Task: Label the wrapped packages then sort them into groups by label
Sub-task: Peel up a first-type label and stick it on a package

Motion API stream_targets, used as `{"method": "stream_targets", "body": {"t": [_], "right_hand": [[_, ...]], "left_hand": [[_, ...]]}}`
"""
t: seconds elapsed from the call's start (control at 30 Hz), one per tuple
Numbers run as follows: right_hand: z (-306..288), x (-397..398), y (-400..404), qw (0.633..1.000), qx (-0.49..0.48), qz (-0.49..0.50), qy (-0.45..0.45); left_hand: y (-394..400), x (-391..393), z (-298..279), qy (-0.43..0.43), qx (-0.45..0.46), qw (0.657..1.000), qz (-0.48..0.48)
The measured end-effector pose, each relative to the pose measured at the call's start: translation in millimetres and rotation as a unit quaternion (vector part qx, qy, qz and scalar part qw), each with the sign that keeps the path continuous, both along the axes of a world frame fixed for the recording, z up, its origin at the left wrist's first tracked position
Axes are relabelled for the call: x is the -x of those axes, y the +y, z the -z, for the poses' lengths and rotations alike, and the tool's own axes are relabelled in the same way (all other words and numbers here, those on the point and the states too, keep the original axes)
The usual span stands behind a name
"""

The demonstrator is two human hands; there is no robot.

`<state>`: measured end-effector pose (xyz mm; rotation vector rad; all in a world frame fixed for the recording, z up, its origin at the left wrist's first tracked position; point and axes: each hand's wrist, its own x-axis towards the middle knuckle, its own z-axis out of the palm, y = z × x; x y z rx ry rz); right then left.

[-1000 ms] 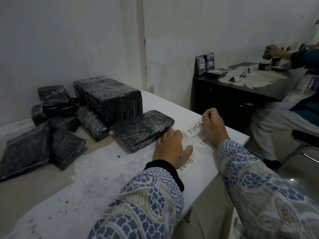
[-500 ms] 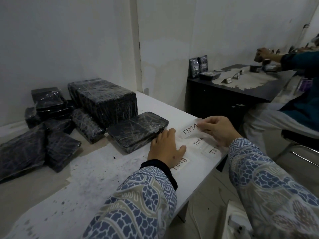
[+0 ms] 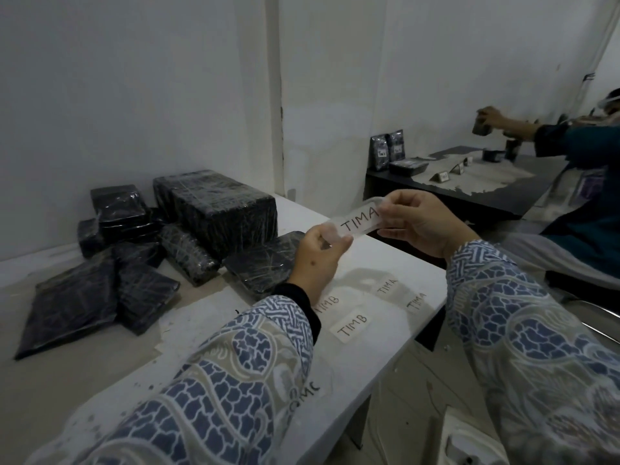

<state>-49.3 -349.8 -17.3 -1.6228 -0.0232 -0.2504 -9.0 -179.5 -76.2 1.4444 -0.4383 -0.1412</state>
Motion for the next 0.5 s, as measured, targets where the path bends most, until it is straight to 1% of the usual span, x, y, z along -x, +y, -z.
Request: {"method": "stream_targets", "body": {"t": [0.1, 0.17, 0.27, 0.37, 0.5], "right_hand": [[-3.8, -5.3, 14.2, 1.0, 0.002, 0.006, -0.01], [-4.9, -12.1, 27.0, 1.0, -0.005, 0.002, -0.021], [-4.5, -23.2, 51.5, 0.999, -0.023, -0.003, -0.036], [-2.1, -34.7, 87.0, 0.998, -0.035, -0.012, -0.047], [1.8, -48.4, 137.6, 0.996, -0.056, -0.036, -0.051]], "left_hand": [[13.2, 0.8, -15.3, 0.016, 0.034, 0.999, -0.015], [30.8, 0.9, -22.5, 0.008, 0.041, 0.999, -0.023], [61.9, -4.3, -25.6, -0.009, 0.036, 0.998, -0.046], [98.9, -13.6, -27.1, 0.006, 0.036, 0.996, -0.081], [149.0, -23.4, -32.6, -0.004, 0.02, 0.993, -0.116]]}}
